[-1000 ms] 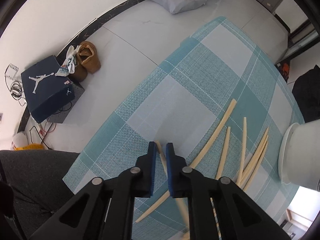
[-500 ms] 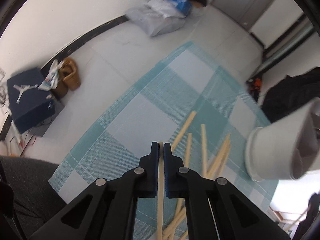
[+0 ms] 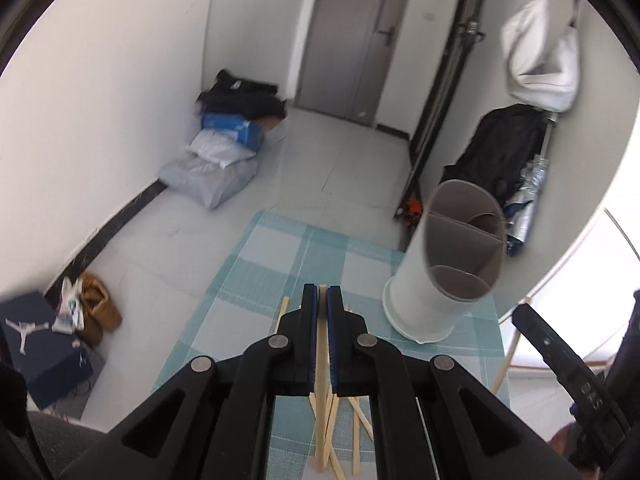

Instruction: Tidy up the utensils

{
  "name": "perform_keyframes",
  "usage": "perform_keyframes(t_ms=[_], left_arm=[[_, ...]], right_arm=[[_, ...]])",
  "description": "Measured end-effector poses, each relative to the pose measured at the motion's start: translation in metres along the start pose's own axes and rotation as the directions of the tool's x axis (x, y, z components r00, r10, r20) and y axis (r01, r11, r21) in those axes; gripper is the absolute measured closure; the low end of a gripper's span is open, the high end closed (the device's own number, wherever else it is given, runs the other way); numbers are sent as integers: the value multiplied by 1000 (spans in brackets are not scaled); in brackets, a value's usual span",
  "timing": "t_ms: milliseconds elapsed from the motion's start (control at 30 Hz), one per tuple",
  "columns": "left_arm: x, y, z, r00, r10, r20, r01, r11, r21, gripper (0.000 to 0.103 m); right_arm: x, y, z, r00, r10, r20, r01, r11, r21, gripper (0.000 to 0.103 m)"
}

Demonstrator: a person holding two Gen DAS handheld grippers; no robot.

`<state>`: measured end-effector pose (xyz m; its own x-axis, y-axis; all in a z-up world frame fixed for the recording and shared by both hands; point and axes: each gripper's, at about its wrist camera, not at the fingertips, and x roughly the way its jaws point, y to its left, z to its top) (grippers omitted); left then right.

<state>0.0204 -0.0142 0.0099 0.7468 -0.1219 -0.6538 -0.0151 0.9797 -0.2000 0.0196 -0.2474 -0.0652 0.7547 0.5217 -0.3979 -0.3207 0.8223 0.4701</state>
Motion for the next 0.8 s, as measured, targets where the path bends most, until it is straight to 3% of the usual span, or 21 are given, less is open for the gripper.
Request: perform_keyframes(t_ms=[500,800], left_arm=[[-35,-5,-2,995,-94,38,92,995,50,102],[-51,-12,18,986,-156,59,153,987,49,102]], right_arm=[[-39,29,3,995,-48,92,53,997,-51,100],[-49,33,17,991,-45,125,51,998,-46,100]])
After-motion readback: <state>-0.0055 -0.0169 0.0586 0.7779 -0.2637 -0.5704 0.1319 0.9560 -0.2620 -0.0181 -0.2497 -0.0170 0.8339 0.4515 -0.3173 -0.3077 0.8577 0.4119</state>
